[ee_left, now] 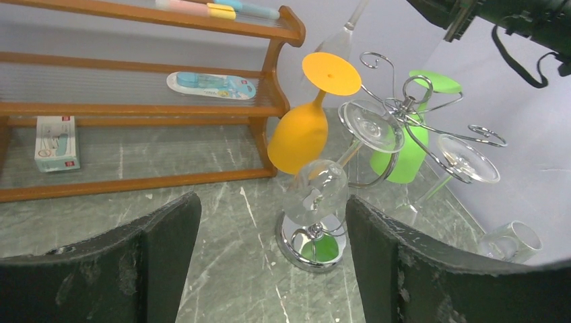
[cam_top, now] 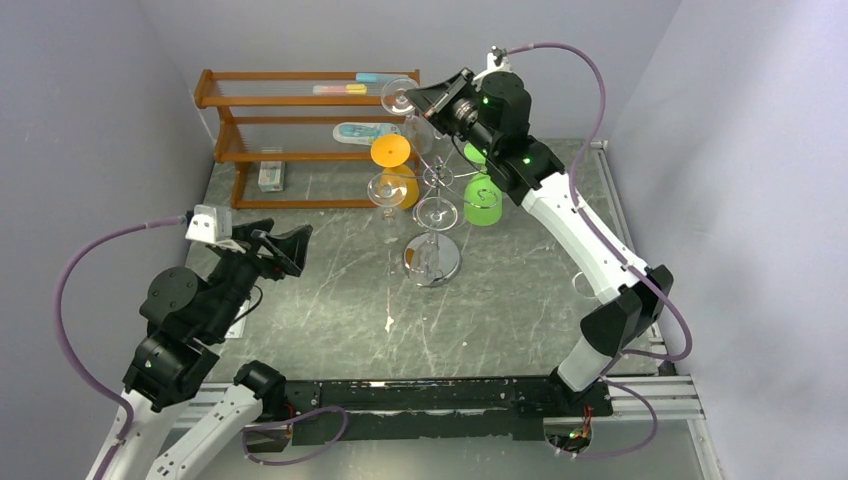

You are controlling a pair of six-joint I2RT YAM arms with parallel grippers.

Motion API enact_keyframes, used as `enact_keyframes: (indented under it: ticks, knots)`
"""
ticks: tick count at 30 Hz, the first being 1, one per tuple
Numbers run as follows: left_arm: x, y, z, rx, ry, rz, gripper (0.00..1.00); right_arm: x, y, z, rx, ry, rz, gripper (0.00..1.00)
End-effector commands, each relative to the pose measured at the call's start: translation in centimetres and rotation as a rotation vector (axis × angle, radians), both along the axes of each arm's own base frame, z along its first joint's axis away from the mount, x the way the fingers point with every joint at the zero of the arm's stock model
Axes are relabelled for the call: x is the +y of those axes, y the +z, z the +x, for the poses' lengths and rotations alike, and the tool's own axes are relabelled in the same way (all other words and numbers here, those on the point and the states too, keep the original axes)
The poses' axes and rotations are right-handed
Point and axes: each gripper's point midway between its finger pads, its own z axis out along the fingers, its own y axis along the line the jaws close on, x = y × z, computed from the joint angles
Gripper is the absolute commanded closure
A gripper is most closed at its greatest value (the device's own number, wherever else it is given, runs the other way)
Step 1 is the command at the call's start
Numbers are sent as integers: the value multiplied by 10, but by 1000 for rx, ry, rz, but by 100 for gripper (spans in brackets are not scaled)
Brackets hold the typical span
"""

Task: Place the wine glass upside down on the wine glass rack

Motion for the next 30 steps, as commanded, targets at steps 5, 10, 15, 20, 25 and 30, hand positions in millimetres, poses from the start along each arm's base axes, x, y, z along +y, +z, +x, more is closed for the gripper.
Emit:
enact_keyframes:
  ticks: [5,10,15,20,25,30]
  knots:
    - [7,-10,4,56,52,-18,18,-25,7,-10,41,-36,32,100]
    - [10,-13,4,67,68,-25,18,-31,0,-12,74,-50,25,100]
    - [12,-15,4,75,80,-27,18,-35,-9,-16,110,-52,29,100]
    - [14,-18,4,86,95,-27,18,-28,-19,-21,156,-9,19,100]
    - [15,-20,4,91,99,-29,18,-45,-22,-22,163,-82,-6,100]
    - [18,-20,3,92,109,-29,18,-65,-20,-21,145,-171,-38,100]
